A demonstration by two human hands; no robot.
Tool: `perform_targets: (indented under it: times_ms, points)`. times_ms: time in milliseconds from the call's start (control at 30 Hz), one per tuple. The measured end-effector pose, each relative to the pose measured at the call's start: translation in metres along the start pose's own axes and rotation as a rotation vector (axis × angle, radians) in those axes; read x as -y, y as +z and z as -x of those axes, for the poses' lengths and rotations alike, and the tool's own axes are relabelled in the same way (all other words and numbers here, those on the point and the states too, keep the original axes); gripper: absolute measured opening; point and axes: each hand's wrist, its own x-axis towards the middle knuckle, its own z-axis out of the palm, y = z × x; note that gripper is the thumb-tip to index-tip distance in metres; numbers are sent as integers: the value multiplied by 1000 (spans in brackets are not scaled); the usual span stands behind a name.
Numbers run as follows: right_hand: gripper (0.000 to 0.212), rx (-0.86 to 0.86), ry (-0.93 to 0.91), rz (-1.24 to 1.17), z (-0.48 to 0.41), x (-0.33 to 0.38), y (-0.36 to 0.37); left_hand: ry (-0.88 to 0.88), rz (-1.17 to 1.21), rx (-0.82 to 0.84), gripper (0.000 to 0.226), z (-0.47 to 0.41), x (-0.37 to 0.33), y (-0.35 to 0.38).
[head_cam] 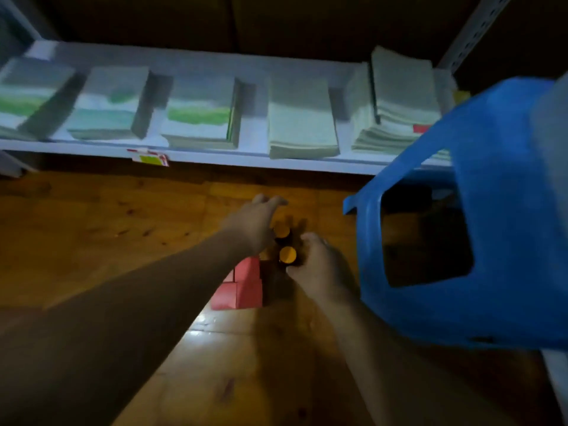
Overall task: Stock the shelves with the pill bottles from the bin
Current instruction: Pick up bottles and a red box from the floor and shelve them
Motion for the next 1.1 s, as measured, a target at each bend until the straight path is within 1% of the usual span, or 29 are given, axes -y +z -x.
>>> perform_targets:
  times_ms: [67, 133, 233, 333, 400, 467, 533, 600, 667, 733, 800, 900, 1000, 1033, 1100]
  points:
    - [75, 22, -15, 27, -24, -18, 24, 83, -136, 93, 87, -30, 10, 19]
    - [73, 49, -37, 37, -39, -27, 40, 149, -197, 166, 86, -49, 17, 33]
    - [57, 45, -70, 3, -54, -33, 57, 203, -188, 189, 66, -62, 17, 46]
    - [48, 27, -94, -82, -54, -34, 63, 170, -66, 149, 55, -62, 17, 42]
    - [45, -26, -104, -170, -43, -29, 58, 132, 22, 116, 58, -54, 19, 25]
    - [46, -85, -96, -320, -23, -14, 43, 73, 150, 76, 65, -35, 18, -10]
    - [45, -96, -74, -555, 6, 15, 13, 44, 330, 20, 70, -2, 9, -60]
    - [45, -127, -79, -753, 43, 53, -34, 41, 518, -38, 71, 43, -10, -124]
    - [43, -181, -115, -847, 86, 100, -99, 19, 673, -89, 71, 97, -39, -197]
    - [36, -213, -147, -928, 131, 147, -177, 17, 811, -164, 67, 150, -77, -272]
    - [29, -234, -177, -979, 173, 190, -261, 38, 940, -247, 59, 198, -120, -346]
    - [29, -240, -254, -971, 232, 253, -389, 66, 1081, -345, 50, 260, -193, -452]
    - [30, -239, -295, -1011, 287, 304, -504, 83, 1214, -359, 35, 317, -271, -547]
    - [28, -234, -310, -1042, 306, 319, -539, 85, 1246, -359, 36, 336, -296, -576]
    - [23, -199, -326, -1089, 345, 341, -600, 75, 1318, -338, 47, 372, -341, -624]
